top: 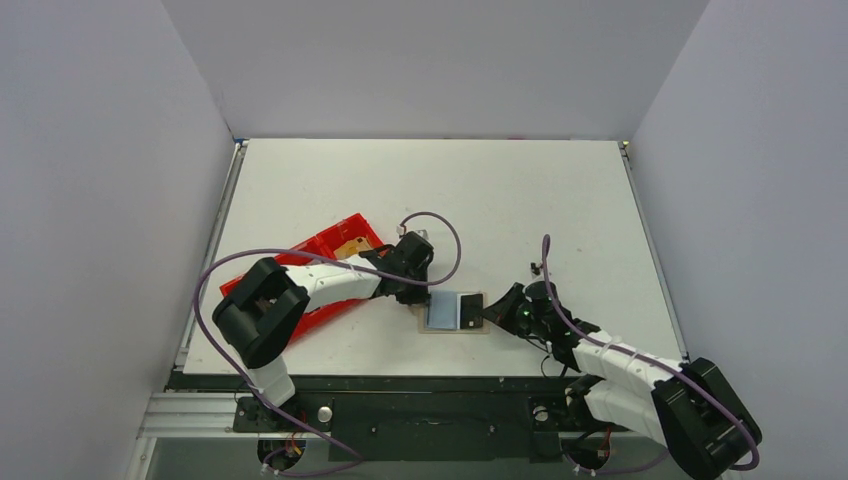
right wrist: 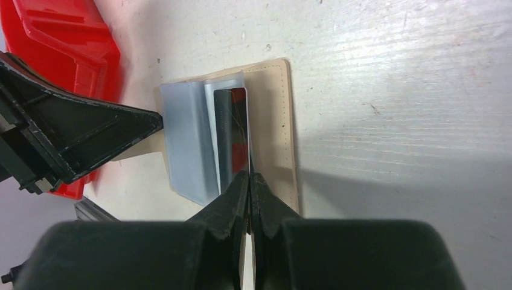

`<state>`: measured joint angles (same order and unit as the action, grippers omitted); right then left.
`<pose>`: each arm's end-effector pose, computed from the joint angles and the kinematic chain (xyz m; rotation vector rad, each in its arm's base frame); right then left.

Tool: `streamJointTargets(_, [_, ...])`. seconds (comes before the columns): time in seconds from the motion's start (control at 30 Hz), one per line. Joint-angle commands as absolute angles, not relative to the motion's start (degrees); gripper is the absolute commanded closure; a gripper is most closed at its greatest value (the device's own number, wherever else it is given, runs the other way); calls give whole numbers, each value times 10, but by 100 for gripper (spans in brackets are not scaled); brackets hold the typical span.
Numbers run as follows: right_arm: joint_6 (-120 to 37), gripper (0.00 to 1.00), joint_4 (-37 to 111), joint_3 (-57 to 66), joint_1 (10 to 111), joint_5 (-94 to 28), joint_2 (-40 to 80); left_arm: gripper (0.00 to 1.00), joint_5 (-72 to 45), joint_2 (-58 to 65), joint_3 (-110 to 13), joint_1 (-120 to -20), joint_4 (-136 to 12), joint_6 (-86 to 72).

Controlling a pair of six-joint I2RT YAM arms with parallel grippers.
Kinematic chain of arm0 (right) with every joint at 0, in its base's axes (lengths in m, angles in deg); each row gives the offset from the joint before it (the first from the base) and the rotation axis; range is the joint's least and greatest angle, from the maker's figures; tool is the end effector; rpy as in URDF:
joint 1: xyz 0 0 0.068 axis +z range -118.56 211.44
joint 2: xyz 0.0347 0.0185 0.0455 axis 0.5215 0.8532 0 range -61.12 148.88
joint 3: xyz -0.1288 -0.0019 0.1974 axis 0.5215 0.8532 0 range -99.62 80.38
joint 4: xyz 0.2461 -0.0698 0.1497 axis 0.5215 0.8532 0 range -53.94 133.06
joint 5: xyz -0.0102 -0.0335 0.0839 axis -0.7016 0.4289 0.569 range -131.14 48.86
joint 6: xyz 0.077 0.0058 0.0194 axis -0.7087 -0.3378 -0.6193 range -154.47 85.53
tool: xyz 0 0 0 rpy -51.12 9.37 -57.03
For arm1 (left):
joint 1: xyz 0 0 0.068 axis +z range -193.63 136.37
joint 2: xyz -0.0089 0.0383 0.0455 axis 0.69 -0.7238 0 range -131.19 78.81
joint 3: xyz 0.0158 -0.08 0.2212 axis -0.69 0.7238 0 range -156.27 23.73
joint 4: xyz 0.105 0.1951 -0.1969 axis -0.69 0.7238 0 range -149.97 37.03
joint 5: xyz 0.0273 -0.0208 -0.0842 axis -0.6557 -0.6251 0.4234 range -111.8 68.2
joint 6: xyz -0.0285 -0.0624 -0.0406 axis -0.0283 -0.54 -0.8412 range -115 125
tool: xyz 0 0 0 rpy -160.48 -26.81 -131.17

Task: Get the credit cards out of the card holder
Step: Remove the credit card from the card holder, then place the credit card in the storage box.

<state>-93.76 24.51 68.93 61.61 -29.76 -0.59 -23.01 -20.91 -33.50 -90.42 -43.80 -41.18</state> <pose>0.2103 0.1379 0.0501 0.4953 2.3822 1.0149 0.2617 -0.2766 0.0677 0.0064 2.7009 -0.5298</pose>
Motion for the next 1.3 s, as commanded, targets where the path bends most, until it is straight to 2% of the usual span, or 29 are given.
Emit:
streamJointTargets(0.0, [-916,100,275,669,608,-298,-29,100,-233,-212,-364,-905,-391,-387])
streamJointTargets(0.07, [-912,100,284,665,604,-295,-37,100,-230,-204,-385,-906,-384,-382])
streamJointTargets(0.13, [-911,100,290,662,601,-291,-42,96,-228,-199,-403,-906,-374,-375])
streamJointTargets(0.33, [-917,100,297,652,593,-276,-55,74,-205,-178,-444,-906,-358,-360])
streamJointTargets(0.6, [-933,100,304,622,588,-260,-79,56,-148,-145,-457,-895,-364,-357])
streamJointTargets(0.77, [-944,100,312,594,585,-247,-95,51,-85,-113,-435,-865,-398,-365])
streamJointTargets(0.9, [-954,100,313,571,583,-235,-104,47,10,-92,-398,-834,-468,-391])
streamJointTargets(1.27, [-1005,100,268,527,578,-194,-103,46,161,-71,-304,-775,-673,-507])
